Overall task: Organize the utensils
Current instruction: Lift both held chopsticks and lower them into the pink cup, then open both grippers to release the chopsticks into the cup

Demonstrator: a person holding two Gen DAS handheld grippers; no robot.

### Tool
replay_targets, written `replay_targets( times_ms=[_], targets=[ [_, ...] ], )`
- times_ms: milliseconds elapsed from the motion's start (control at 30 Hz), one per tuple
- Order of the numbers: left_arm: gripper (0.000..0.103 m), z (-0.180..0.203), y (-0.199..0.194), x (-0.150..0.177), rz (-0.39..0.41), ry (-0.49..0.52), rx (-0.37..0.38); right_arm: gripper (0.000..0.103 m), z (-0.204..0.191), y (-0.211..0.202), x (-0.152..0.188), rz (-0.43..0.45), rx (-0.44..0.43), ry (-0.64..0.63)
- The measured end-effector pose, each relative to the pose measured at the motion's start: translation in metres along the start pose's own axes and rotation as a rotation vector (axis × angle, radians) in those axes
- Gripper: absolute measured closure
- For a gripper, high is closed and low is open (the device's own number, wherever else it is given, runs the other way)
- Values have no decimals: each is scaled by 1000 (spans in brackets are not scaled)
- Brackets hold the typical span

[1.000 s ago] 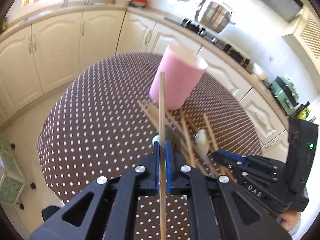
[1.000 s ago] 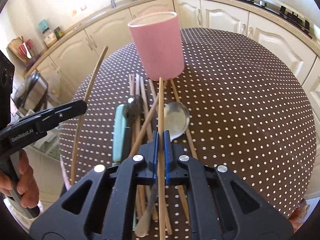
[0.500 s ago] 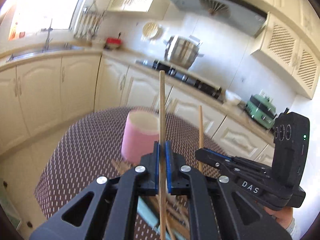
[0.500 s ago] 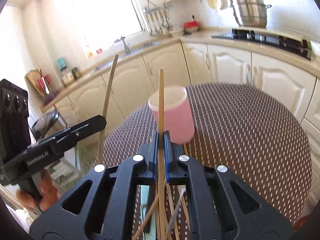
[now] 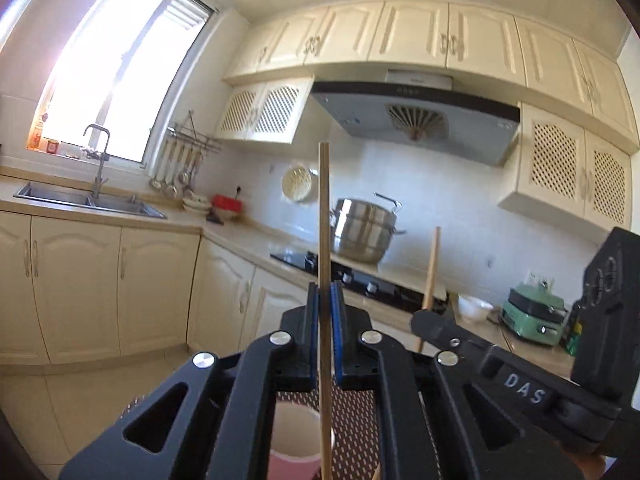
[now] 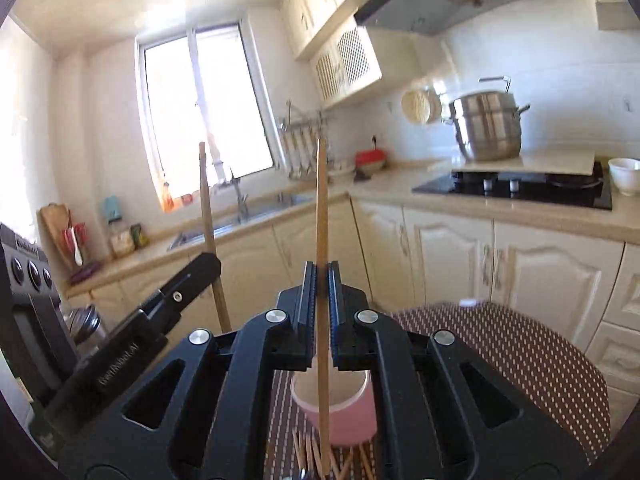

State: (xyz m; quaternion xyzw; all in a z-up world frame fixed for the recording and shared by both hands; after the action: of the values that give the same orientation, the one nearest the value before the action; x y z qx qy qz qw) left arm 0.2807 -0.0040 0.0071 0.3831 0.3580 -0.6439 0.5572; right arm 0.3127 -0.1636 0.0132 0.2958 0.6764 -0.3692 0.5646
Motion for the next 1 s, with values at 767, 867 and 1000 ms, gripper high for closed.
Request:
replay_targets(
  times_ms=[767, 867, 1000],
  targets=[
    [97, -48, 61, 38, -70, -3, -88, 97, 5, 42, 32, 91, 96, -24],
    [96, -50, 52, 44, -94, 5, -93, 97, 3, 37, 42, 76, 119, -35],
    [79, -50, 41, 49, -132, 26, -88, 96, 3, 31, 51, 56, 138, -23]
  ],
)
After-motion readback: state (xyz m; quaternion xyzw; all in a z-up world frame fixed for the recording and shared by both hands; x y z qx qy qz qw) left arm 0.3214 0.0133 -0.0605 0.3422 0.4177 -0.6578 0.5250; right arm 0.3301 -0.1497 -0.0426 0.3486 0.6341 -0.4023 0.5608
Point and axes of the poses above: each gripper's, at about its wrist camera, not at the fingertips, and y roughly the way its jaws point, z to its right, x to its underside, the point moved 3 cm from there along y, roughly the way its jaws point, and after that the axes turned 11 degrees about -y, right-handed, at the moved point
